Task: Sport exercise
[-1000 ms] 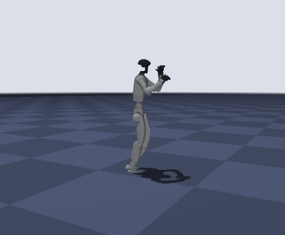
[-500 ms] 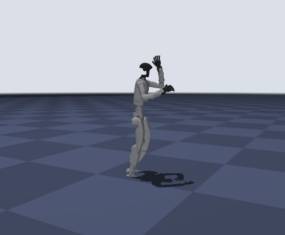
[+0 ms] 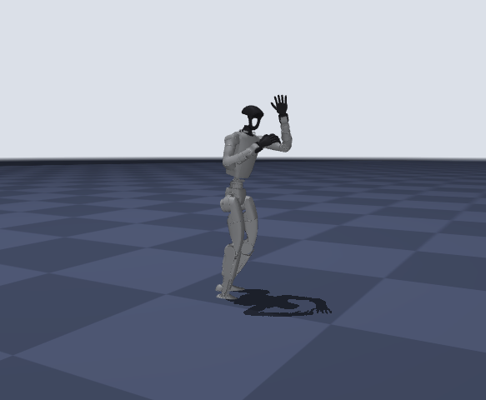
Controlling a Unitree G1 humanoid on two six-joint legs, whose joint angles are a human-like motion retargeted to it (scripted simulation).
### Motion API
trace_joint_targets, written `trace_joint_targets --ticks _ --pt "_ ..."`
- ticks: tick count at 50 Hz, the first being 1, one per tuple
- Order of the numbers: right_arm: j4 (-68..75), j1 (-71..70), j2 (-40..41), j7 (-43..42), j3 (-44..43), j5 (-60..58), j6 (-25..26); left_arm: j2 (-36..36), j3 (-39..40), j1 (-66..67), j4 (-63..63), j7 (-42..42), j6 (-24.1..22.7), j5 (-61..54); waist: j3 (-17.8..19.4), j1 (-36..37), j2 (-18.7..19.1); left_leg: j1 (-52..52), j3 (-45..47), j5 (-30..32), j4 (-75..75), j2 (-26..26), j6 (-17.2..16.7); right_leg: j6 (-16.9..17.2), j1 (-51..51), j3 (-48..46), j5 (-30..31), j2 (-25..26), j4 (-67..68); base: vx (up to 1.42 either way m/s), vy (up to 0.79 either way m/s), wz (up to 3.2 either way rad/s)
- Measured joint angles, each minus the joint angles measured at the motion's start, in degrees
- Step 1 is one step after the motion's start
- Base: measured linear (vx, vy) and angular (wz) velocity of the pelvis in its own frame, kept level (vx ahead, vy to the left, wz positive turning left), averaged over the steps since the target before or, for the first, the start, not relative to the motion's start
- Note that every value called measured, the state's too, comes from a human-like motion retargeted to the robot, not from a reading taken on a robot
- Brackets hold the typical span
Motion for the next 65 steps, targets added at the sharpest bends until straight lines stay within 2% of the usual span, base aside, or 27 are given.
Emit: trace_joint_targets --ticks 4,7,10,15,20,25,31,41,48,57,65 --pt "-0.7 1.33 2.82 -4.63 -3.66 -0.63 -0.28 0.65 0.69 2.99 -0.64 1.81 -3.04 -3.94 -0.97 -0.84 -1.67 -0.56 1.74 0.27 -0.66 0.2 -0.03 0.0 -1.41 0.3 0.88 0.14 -0.33 -0.03 0.01 -0.27" --pt "-3.88 -2.81 5.69 -8.82 -4.37 -2.01 -1.1 -1.6 1.9 7.38 -5.05 1.81 -5.55 -6.05 -2.33 1.74 -1.81 -0.87 1.53 0.65 -1.33 -0.48 -0.18 -0.07 -1.95 -0.65 0.23 -0.64 0.23 0.0 0.0 0.21" --pt "-5.92 -9.9 8.6 -11.98 -1.77 -3.57 -1.53 -5.59 2.09 11.59 -10.76 -0.44 -7.25 -7.18 -3.91 6.43 -0.34 -0.87 -0.12 1.06 -2.37 -2.0 -0.19 -0.27 -1.86 -2.26 -1.51 -2.12 1.4 0.02 -0.01 0.66" --pt "-3.06 -18.15 10.28 -13.41 3.41 -4.19 -2.89 -10.61 0.43 14.02 -15.72 -6.11 -6.93 -7.52 -5.85 11.72 3.81 0.42 -3.95 2.13 -3.84 -5.12 0.48 -1.06 -0.84 -4.9 -5.05 -5.06 5.06 0.03 -0.02 0.72" --pt "-2.56 -14.37 9.89 -13.25 3.43 -1.87 -6.14 -8.85 -0.47 10.68 -14.2 -7.59 -5.48 -6.05 -4.94 8.99 7.62 1.97 -5.3 3.28 -3.84 -6.68 0.36 -1.27 -0.17 -5.99 -7.4 -7.0 8.88 0.01 -0.03 0.29" --pt "-5.61 -6.6 9.46 -16.25 -0.95 -1.4 -8.79 -4.59 -0.78 6.94 -10.87 -2.83 -5.64 -4.6 -2.61 3.67 9.9 2.36 -5.59 3.55 -2.0 -6.7 0.42 -1.29 0.06 -5.93 -8.65 -7.54 11.26 0.0 0.0 0.0" --pt "-7.98 -5.86 10.4 -25.37 -4.22 -3.0 -10.86 -4.62 0.1 8.56 -12.35 4.2 -9.67 -5.07 -1.61 3.17 8.51 2.29 -6.09 2.03 1.24 -5.67 0.39 -0.74 0.97 -6.68 -10.09 -7.4 12.5 0.0 0.0 0.0" --pt "-8.96 -15.96 9.93 -33.95 0.8 -2.62 -15.15 -12.28 1.87 21.75 -19.73 7.7 -16.6 -8.55 -1.15 12.51 1.83 2.6 -10.1 -1.1 3.63 -5.48 0.2 -0.65 3.59 -10.96 -13.06 -8.01 13.81 0.03 0.0 0.24" --pt "-6.94 -20.61 6.91 -39.22 2.91 -0.3 -18.73 -16.69 0.63 30.13 -21.45 8.41 -19.13 -11.4 -0.02 17.69 -0.47 2.62 -13.0 -1.87 3.78 -5.97 0.02 -0.41 5.13 -14.73 -14.04 -8.87 14.08 0.02 -0.01 0.31" --pt "-6.71 -21.56 3.55 -45.07 3.92 0.82 -20.95 -18.29 -0.03 32.51 -21.57 11.62 -20.07 -12.53 1.05 19.65 0.45 1.71 -15.39 -2.21 5.42 -5.85 -0.36 0.17 6.26 -17.1 -14.41 -8.94 13.73 0.0 -0.01 0.1" --pt "-7.23 -18.17 4.79 -45.65 4.8 2.9 -21.72 -17.23 0.68 28.93 -22.98 11.86 -19.08 -15.73 0.45 20.21 4.74 1.34 -15.21 -1.02 5.89 -5.76 0.11 0.56 6.46 -16.53 -13.22 -8.65 12.51 -0.01 0.0 -0.02"
